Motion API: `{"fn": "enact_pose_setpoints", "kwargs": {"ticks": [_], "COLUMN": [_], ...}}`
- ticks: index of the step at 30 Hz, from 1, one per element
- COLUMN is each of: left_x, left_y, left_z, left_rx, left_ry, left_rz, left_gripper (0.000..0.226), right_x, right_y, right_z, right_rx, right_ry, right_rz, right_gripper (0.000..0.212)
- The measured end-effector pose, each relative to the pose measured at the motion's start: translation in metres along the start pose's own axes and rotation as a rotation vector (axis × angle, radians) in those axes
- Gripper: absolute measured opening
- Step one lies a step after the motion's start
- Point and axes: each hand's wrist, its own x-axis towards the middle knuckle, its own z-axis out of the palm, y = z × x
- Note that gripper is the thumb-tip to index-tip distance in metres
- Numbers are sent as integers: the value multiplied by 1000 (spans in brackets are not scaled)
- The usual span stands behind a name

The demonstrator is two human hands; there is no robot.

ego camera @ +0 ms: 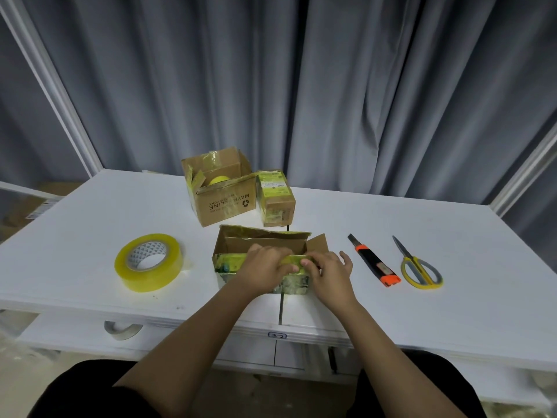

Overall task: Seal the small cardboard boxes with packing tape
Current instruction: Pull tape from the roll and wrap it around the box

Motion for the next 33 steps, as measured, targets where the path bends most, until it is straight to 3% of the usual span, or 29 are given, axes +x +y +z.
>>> {"fn": "enact_pose_setpoints", "kwargs": {"ticks": [10,13,16,21,27,30,33], "left_x": [19,30,31,25,1,-19,-33], "left_y": [0,-4,-7,-3,14,8,-2], "left_z": [8,11,14,11,11,10,6], "left_rx": [73,108,117,246,251,175,126], "left_ry": [232,230,261,247,270,318,363], "left_rz": [-55,-44,-15,-56,-48,-28,-97], "left_gripper": [11,17,18,38,58,53,54], "right_x": [21,27,16,-9,-1,10,17], "right_y": [-4,-8,2,57,94,94,86], "right_z": [-3,-4,-10,-29,-41,-37,-23], "right_rx": [-33,170,257,83,-534,-560,-431], "right_ry": [-63,-40,88,59,-127,-130,-151], "right_rz": [5,-11,21,191,367,407,308], "right_gripper": [30,40,52,45,58,59,60]}}
